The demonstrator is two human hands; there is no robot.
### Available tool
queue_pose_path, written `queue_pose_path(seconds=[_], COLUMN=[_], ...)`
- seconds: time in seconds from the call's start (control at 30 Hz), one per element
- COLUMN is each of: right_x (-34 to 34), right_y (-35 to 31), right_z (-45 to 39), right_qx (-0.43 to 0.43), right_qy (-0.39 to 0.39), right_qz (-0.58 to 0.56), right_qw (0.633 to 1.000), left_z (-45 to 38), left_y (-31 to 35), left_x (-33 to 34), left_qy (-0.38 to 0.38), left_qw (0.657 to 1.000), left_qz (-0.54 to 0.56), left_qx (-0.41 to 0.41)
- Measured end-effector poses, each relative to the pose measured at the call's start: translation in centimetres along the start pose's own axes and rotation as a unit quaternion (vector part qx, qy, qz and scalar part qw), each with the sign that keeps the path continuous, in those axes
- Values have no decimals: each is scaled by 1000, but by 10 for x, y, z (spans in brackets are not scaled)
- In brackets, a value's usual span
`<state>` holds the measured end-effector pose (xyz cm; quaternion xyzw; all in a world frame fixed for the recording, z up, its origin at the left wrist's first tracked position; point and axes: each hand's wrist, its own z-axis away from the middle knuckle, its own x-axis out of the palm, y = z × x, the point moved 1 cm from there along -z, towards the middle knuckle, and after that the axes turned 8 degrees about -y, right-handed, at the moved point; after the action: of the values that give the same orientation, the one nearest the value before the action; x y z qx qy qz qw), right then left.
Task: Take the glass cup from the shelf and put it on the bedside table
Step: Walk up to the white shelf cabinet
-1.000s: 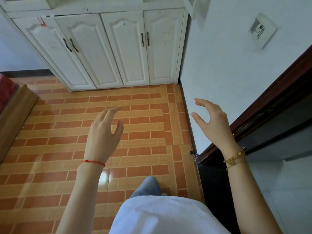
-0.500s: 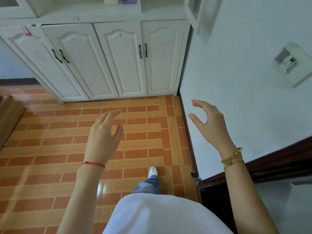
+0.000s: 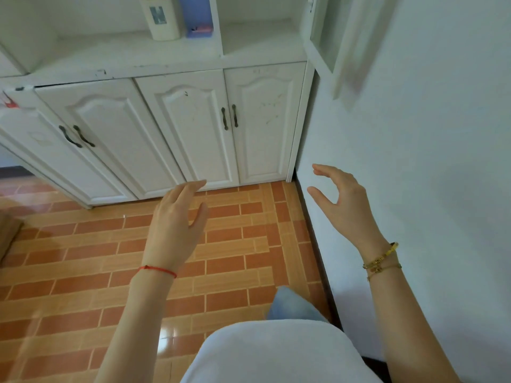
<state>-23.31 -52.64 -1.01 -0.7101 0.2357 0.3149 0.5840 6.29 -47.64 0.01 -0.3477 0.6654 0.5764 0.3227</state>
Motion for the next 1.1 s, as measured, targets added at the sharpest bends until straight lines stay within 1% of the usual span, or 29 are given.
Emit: queue_pose_path(seconds=[0.17, 0.3, 0.5, 0.63, 0.93, 1.1], right_x=[11, 15, -1, -11, -11, -4], right_y=[24, 44, 59, 59, 59, 56], right_z=[-82, -163, -300, -377, -493, -550], right_qx=[0, -11, -48, -70, -90, -98], right_qy=[-15, -22, -33, -43, -46, -28], right_qz=[-2, -9, -10, -12, -22, -17], right_qw=[1000, 1000, 998, 997, 995, 995], left_z=[-80, -153, -278, -347, -452, -512], left_y=[-18, -25, -21, -19, -33, -44], left_x=[15, 28, 34, 33, 34, 25], left_qy=[3, 12, 36, 58, 78, 81], left_qw=[1000, 1000, 999, 998, 996, 996], left_qz=[-2, 11, 12, 6, -3, -6], left_qx=[-8, -20, -34, -34, -34, -25])
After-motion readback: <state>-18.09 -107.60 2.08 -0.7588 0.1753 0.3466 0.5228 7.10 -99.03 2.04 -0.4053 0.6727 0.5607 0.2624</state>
